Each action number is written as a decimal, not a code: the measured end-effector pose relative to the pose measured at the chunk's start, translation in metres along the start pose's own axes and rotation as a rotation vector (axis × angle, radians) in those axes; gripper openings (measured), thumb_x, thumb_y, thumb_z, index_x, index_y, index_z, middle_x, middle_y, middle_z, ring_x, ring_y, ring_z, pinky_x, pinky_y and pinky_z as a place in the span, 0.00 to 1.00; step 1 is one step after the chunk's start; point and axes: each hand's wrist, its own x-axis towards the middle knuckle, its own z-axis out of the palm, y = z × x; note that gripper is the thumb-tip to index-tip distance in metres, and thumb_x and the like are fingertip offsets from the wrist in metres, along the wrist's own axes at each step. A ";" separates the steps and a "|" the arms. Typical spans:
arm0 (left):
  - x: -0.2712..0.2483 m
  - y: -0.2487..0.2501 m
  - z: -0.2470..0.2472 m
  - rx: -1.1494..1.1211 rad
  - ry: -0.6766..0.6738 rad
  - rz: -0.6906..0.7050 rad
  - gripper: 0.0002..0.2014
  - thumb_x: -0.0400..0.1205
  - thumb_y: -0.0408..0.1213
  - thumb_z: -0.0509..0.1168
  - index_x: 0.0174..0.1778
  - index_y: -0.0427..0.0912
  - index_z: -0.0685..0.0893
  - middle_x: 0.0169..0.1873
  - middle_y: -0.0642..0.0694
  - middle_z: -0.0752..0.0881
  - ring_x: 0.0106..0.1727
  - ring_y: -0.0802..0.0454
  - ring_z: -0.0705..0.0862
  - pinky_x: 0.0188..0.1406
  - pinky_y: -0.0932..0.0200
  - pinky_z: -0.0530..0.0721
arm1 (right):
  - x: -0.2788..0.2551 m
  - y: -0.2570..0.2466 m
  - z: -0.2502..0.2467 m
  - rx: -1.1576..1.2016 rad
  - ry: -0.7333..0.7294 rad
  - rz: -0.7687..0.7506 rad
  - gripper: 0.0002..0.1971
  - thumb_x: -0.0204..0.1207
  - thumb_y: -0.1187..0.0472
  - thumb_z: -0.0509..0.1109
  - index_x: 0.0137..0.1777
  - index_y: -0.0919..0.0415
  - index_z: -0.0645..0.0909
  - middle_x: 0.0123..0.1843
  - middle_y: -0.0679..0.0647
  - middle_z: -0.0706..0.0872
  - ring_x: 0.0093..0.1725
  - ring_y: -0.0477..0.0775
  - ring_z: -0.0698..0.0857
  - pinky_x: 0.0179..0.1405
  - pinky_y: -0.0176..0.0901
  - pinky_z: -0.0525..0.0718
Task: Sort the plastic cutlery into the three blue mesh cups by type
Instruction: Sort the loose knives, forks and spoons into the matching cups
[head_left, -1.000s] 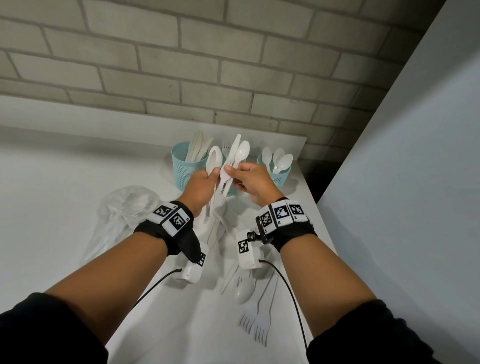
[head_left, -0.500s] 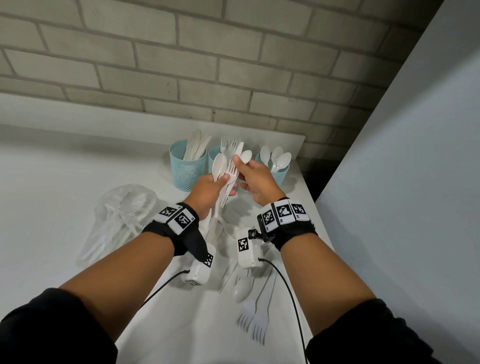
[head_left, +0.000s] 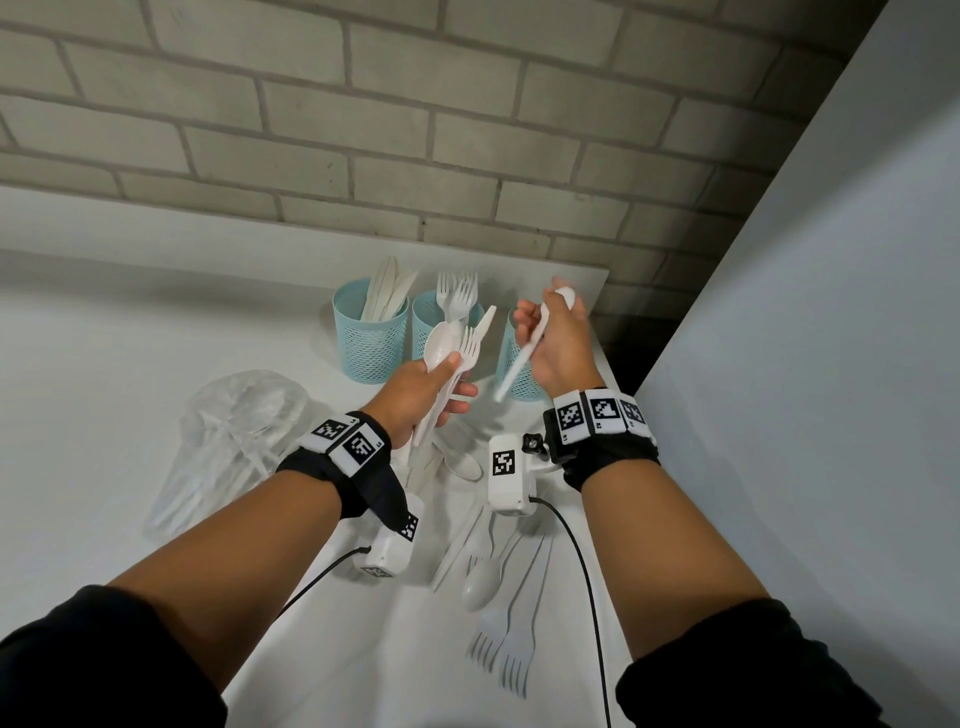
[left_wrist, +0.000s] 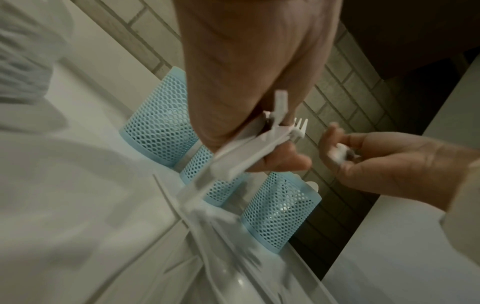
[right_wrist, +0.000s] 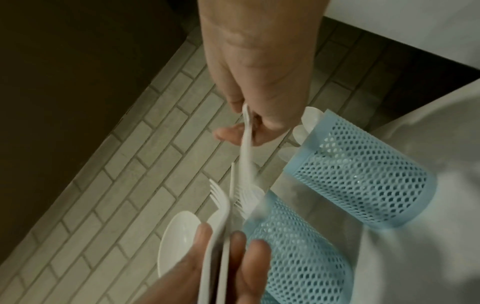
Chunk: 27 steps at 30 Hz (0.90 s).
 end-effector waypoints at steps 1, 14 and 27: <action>0.000 0.000 0.000 0.025 0.006 0.005 0.15 0.86 0.48 0.55 0.48 0.41 0.81 0.35 0.47 0.85 0.28 0.58 0.82 0.25 0.68 0.75 | 0.001 0.000 -0.001 -0.030 -0.010 -0.007 0.14 0.84 0.65 0.57 0.66 0.49 0.70 0.32 0.56 0.78 0.23 0.45 0.75 0.18 0.32 0.73; 0.001 -0.001 -0.004 0.099 -0.034 0.028 0.05 0.84 0.42 0.62 0.46 0.45 0.79 0.32 0.48 0.76 0.25 0.58 0.70 0.21 0.70 0.68 | -0.012 0.011 0.006 -0.628 -0.243 -0.145 0.07 0.82 0.59 0.64 0.42 0.58 0.73 0.34 0.53 0.77 0.24 0.44 0.74 0.19 0.30 0.72; -0.006 0.002 -0.007 0.170 -0.168 -0.075 0.10 0.82 0.44 0.64 0.53 0.43 0.81 0.38 0.45 0.88 0.21 0.60 0.76 0.18 0.70 0.72 | -0.011 0.014 0.004 -1.031 -0.493 -0.219 0.09 0.66 0.63 0.80 0.41 0.55 0.82 0.41 0.52 0.87 0.43 0.52 0.85 0.49 0.47 0.83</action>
